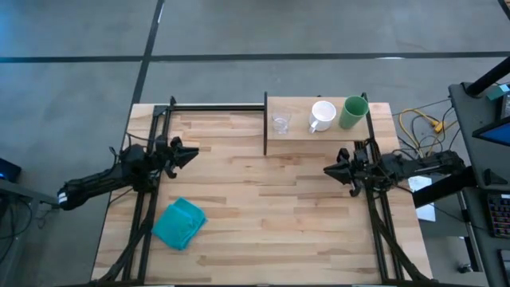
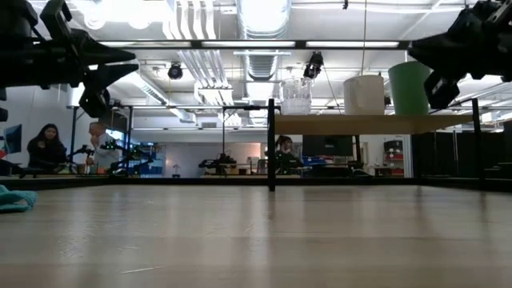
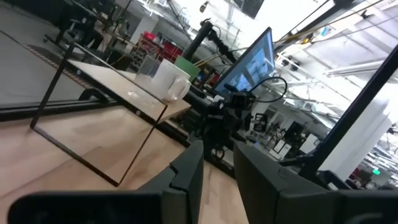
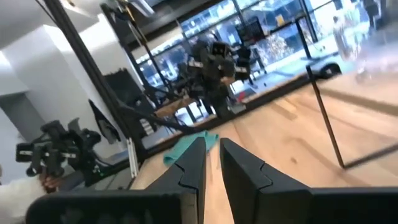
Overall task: Stack small to large cups/mugs on shelf
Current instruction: Return to Home Position
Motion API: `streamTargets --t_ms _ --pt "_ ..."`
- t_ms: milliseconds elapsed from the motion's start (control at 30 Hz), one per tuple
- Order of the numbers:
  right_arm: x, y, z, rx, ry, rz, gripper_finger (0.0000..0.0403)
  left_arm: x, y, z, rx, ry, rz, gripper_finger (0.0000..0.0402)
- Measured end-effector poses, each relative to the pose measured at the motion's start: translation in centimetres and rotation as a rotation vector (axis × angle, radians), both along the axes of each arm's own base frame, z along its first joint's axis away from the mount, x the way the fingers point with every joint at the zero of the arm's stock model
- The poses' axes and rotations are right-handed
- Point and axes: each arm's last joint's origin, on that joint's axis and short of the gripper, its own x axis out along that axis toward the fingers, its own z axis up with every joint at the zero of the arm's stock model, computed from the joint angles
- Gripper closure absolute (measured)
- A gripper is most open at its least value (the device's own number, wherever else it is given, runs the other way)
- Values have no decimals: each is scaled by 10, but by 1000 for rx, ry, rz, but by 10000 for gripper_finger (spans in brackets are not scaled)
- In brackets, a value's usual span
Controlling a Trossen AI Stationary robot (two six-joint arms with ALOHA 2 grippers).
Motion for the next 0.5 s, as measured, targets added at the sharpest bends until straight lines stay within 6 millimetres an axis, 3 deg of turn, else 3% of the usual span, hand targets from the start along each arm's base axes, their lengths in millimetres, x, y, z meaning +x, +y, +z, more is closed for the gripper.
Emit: streamTargets --t_ms 500 --pt "1 0 -14 55 148 -6 360 1 0 -13 -47 123 3 327"
